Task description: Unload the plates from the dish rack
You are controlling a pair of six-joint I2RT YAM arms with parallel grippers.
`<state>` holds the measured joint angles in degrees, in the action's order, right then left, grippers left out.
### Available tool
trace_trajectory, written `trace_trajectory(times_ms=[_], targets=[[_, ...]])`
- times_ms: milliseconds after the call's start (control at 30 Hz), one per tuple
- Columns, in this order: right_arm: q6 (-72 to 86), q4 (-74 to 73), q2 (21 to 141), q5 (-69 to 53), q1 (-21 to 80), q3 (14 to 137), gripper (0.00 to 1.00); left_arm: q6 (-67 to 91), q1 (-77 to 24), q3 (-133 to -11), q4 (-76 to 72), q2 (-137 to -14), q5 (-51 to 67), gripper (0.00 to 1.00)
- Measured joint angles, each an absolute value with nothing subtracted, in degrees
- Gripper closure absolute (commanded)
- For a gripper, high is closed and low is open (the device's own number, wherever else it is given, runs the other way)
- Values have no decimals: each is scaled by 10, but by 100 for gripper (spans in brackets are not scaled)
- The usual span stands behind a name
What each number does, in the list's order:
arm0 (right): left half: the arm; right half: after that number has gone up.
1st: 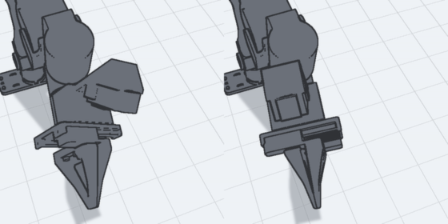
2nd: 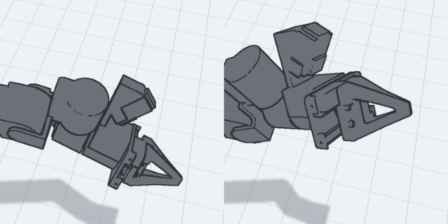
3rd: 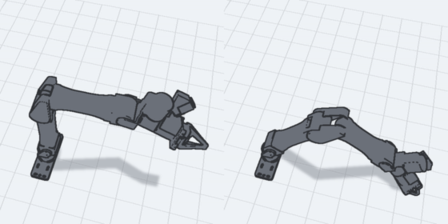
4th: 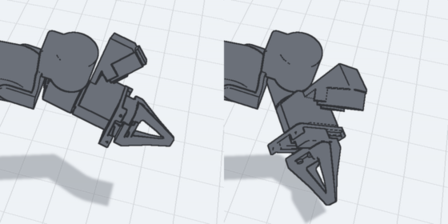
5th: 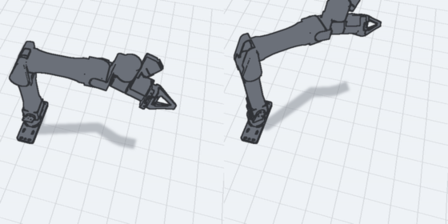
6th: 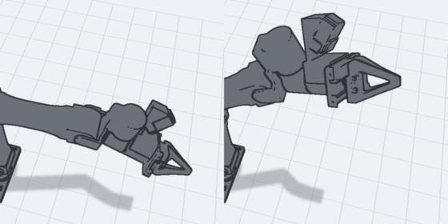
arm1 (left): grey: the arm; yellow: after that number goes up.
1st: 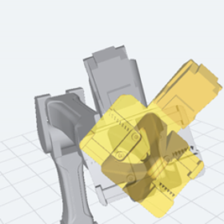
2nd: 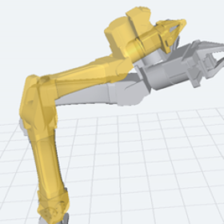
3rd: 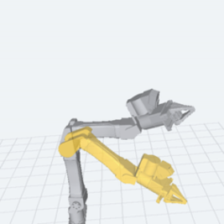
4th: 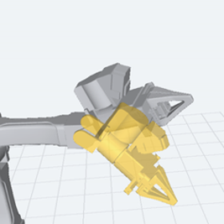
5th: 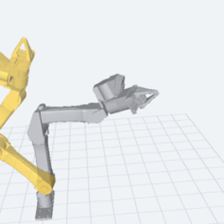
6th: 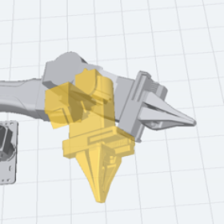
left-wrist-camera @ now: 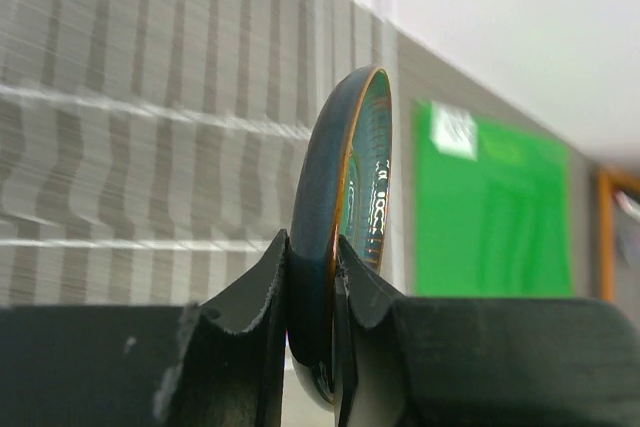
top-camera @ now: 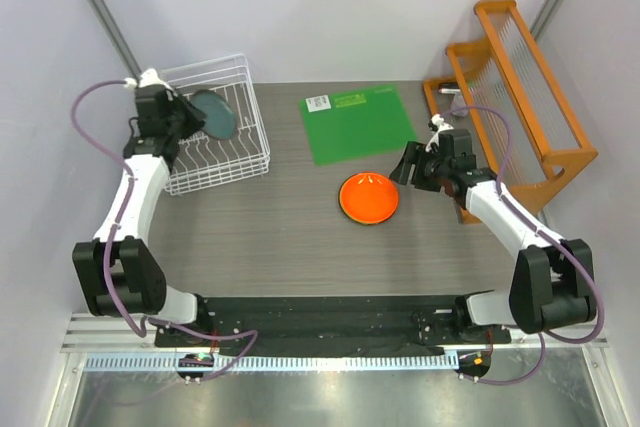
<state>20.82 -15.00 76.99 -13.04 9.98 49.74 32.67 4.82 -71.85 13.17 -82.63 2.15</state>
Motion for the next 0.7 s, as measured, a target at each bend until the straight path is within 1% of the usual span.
trace_trajectory(times_ms=[200, 333, 500, 700], targets=[[230, -133, 750, -183, 116, 506, 31, 382, -50, -634, 85, -822, 119, 100], [247, -116, 745, -210, 125, 509, 31, 423, -94, -583, 41, -822, 162, 100], [278, -76, 747, -248, 132, 509, 31, 467, -149, -554, -21, -824, 191, 100], [313, -7, 766, -290, 137, 503, 31, 493, -213, -549, -76, -834, 205, 100]])
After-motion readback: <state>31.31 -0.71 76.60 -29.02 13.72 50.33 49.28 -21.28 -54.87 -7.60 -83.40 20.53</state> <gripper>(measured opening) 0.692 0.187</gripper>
